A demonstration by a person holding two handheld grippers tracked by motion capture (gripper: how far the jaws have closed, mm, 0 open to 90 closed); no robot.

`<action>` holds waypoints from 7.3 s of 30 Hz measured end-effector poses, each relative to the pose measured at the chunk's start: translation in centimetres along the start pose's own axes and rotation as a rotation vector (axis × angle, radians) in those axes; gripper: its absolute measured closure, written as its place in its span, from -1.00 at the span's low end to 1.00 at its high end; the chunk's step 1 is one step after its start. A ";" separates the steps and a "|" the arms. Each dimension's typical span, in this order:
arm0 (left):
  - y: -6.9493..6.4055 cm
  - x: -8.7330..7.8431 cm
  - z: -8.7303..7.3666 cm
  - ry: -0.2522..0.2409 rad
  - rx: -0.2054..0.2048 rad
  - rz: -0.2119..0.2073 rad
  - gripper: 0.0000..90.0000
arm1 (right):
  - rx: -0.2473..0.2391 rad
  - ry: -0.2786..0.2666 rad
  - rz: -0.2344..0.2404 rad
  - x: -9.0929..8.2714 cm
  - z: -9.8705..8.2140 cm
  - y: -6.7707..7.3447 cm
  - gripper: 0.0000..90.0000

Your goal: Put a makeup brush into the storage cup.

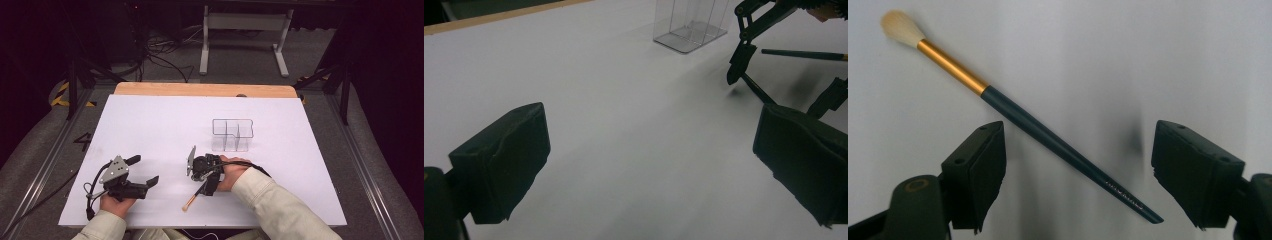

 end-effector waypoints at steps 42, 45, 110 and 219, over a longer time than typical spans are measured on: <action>-0.1 0.0 0.0 -0.001 0.005 0.000 -0.94 | -0.159 0.071 0.089 0.0 1.0 1.5 0.36; -0.1 0.0 0.0 -0.002 0.003 0.000 -0.94 | -0.164 0.083 0.096 0.0 0.9 1.4 0.39; -0.1 0.0 -0.1 0.007 0.006 0.002 -0.92 | -0.011 -0.626 -0.208 -12.9 -1.5 0.5 0.85; 0.1 0.1 0.0 -0.019 -0.006 0.015 -0.93 | 0.678 -0.947 -0.745 -12.8 -10.7 -9.9 0.84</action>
Point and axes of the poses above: each handheld gripper's, and its own axes: x roughly forward along the jaws, z roughly out of its top, y roughly to its left, the point moved 9 cm from there along x, roughly forward along the jaws, and after that the axes turned 12 degrees about -x, right-handed, at the moved point
